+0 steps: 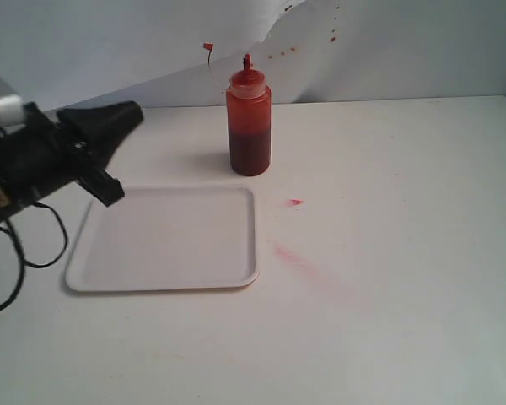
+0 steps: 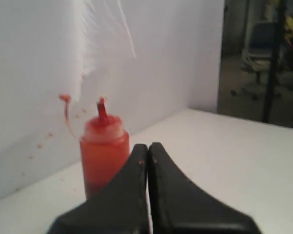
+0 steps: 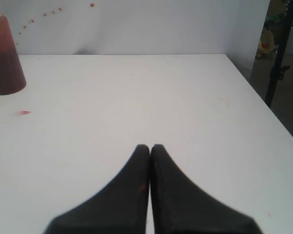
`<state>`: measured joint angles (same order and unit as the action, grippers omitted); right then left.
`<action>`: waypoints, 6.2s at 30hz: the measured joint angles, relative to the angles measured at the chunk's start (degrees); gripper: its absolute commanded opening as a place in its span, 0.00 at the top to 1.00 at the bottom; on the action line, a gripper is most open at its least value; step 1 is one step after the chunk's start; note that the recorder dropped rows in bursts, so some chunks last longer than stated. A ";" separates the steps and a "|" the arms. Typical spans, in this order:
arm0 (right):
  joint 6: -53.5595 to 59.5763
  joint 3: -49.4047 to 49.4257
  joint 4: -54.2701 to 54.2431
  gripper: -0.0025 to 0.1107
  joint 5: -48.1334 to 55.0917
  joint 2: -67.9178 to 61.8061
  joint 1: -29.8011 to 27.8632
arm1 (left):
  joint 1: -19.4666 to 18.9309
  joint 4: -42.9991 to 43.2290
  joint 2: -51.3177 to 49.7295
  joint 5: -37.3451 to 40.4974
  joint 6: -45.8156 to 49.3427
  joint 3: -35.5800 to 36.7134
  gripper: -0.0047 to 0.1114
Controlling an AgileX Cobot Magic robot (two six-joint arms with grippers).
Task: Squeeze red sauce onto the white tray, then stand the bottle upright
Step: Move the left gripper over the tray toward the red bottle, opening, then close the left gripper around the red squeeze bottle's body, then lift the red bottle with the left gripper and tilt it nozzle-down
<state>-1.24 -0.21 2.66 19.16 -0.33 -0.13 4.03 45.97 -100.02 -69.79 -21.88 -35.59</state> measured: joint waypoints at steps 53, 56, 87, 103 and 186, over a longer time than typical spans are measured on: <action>0.00 0.00 0.00 0.98 0.00 0.00 0.00 | 0.00 19.27 -32.54 0.43 -7.59 -23.56 0.91; 0.00 0.00 0.00 0.98 0.00 0.00 0.00 | 0.00 19.27 -32.54 0.43 -7.82 -23.56 0.67; 0.00 0.00 0.00 0.98 0.00 0.00 0.00 | 3.05 5.95 -33.72 12.74 -3.13 -38.72 0.06; 0.00 0.00 0.00 0.98 0.00 0.00 0.00 | 5.31 7.53 -47.94 14.50 -9.53 -54.53 0.06; 0.00 0.00 0.00 0.98 0.00 0.00 0.00 | -4.06 47.47 -26.50 3.15 -37.05 -53.37 0.96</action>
<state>-1.24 -0.21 2.66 19.16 -0.33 -0.13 -0.03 93.45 -126.52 -66.64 -58.93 -88.96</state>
